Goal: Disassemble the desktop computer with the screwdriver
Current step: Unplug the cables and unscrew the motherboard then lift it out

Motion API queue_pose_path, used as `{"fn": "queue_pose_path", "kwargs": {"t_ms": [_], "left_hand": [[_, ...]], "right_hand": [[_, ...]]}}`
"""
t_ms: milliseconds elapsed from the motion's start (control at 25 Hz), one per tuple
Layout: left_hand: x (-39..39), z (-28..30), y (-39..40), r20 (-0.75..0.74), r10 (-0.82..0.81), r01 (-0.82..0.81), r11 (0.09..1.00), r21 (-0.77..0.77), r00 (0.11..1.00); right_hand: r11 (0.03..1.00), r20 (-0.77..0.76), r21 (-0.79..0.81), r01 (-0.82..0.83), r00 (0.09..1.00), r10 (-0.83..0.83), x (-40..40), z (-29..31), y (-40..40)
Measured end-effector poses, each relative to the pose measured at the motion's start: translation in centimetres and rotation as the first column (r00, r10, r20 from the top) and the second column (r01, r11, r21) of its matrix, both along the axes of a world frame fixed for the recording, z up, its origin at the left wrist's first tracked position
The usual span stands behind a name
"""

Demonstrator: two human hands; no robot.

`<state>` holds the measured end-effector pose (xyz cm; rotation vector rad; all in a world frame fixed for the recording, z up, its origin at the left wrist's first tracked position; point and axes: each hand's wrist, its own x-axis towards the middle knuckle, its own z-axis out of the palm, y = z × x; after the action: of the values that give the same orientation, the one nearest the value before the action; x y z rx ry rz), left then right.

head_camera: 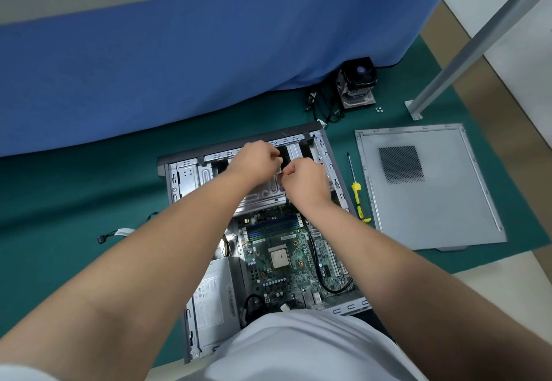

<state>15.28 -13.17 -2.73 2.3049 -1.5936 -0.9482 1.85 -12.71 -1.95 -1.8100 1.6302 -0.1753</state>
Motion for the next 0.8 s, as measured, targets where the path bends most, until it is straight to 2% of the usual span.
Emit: {"fn": "queue_pose_path", "kwargs": {"t_ms": [120, 200, 280, 480, 600, 800], "left_hand": [[-0.8, 1.0, -1.8, 0.157, -0.115, 0.084, 0.978, 0.193, 0.981], [-1.2, 1.6, -2.6, 0.232, -0.142, 0.082, 0.964, 0.253, 0.962], [-1.5, 1.8, -3.1, 0.245, -0.114, 0.047, 0.963, 0.264, 0.963], [-0.5, 1.5, -3.1, 0.145, -0.050, 0.014, 0.971, 0.239, 0.988], [0.6, 0.4, -2.1, 0.083, -0.094, 0.083, 0.988, 0.132, 0.992], [0.8, -1.1, -0.1, 0.113, -0.105, 0.110, 0.993, -0.034, 0.988]], "right_hand": [[1.000, 0.014, 0.007, -0.019, 1.000, 0.019, -0.2, -0.2, 0.1], [0.999, 0.016, 0.011, -0.030, 0.999, 0.030, -0.2, -0.4, 0.1], [0.999, 0.027, 0.010, -0.036, 0.999, 0.035, -0.2, -0.5, 0.1], [0.996, -0.018, -0.026, -0.082, 0.996, 0.082, -0.4, -0.3, 0.3], [0.992, -0.067, -0.046, -0.121, 0.991, 0.118, -0.4, -0.2, 0.8], [0.981, -0.119, -0.054, -0.186, 0.977, 0.179, 0.0, -0.2, 1.3]]}}
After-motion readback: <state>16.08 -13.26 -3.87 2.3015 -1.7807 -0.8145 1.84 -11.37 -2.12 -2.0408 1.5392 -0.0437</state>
